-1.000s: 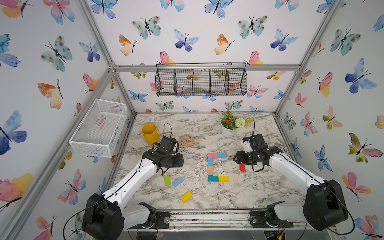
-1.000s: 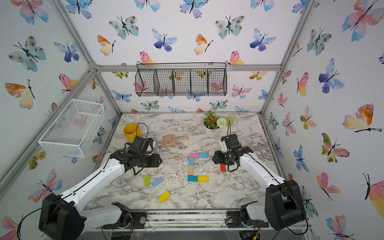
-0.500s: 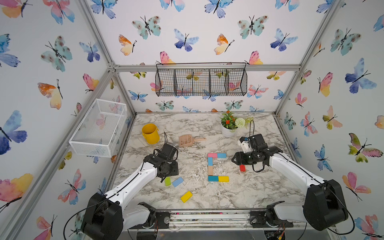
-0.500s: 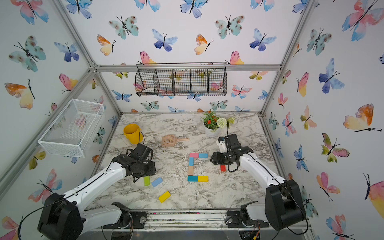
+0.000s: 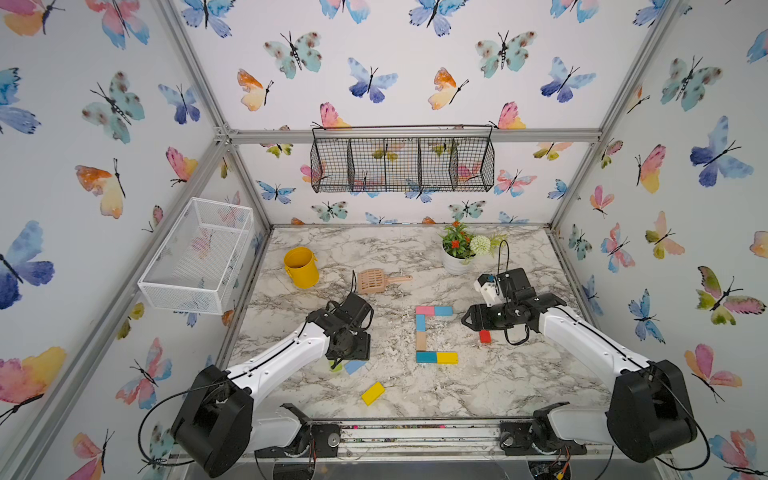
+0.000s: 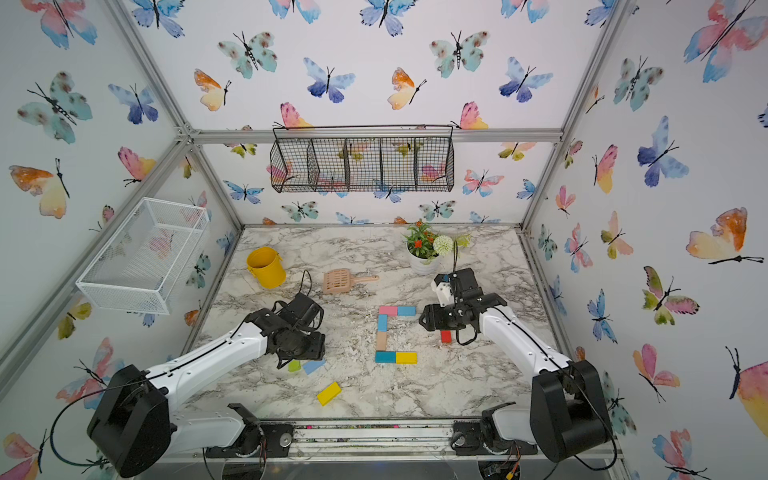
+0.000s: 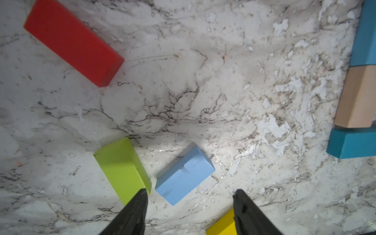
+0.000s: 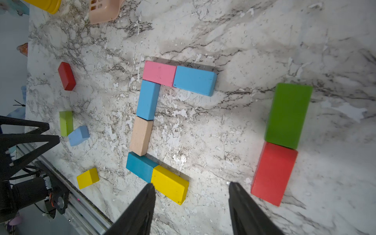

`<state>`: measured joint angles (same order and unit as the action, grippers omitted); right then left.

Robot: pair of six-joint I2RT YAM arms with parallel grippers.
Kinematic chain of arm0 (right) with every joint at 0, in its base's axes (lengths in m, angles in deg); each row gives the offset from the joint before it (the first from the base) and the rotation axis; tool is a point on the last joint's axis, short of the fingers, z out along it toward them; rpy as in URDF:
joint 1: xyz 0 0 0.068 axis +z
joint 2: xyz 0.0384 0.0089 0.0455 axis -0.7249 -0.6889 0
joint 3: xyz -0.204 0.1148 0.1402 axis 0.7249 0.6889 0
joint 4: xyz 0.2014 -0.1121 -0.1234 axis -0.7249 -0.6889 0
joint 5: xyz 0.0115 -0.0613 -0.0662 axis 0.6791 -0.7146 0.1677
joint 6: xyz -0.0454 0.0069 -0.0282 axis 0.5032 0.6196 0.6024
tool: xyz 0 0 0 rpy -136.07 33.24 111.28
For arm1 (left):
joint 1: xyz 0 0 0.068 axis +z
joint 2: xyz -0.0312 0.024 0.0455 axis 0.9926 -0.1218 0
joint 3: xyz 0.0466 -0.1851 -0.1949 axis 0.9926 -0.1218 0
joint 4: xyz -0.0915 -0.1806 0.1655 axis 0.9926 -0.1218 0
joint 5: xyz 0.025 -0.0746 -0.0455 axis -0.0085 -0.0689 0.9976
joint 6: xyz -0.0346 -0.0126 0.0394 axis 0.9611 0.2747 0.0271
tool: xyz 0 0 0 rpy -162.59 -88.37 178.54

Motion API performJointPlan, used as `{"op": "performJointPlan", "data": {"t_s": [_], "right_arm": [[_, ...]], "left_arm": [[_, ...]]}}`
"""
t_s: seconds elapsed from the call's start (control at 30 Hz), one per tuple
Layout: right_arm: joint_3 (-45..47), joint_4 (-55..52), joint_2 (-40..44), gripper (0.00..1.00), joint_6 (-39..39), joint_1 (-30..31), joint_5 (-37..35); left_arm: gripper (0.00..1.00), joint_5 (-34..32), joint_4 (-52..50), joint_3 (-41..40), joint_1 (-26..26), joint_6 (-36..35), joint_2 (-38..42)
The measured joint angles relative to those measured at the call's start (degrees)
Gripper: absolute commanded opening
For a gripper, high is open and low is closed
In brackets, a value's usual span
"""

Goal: Assemble the letter c with building blocks
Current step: Pick up the building block from the center of the board.

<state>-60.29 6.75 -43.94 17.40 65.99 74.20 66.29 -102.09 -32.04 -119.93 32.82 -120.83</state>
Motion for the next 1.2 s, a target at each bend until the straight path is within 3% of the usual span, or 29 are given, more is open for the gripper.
{"op": "performJointPlan", "data": {"t_s": [0.3, 0.8, 1.2], "right_arm": [[0.0, 0.4, 1.2, 0.61, -0.2, 0.0, 2.4], [0.0, 0.4, 2.1, 0.62, -0.3, -0.1, 2.9], [0.0, 0.4, 2.1, 0.62, -0.2, -0.1, 2.9]], "left_arm": [[0.69, -1.4, -0.1, 0.7, -5.0, -0.7, -8.0], [0.68, -4.3, 1.8, 0.7, -5.3, -0.8, -12.4], [0.53, -3.1, 2.4, 0.7, -5.3, -1.7, -14.5]]}}
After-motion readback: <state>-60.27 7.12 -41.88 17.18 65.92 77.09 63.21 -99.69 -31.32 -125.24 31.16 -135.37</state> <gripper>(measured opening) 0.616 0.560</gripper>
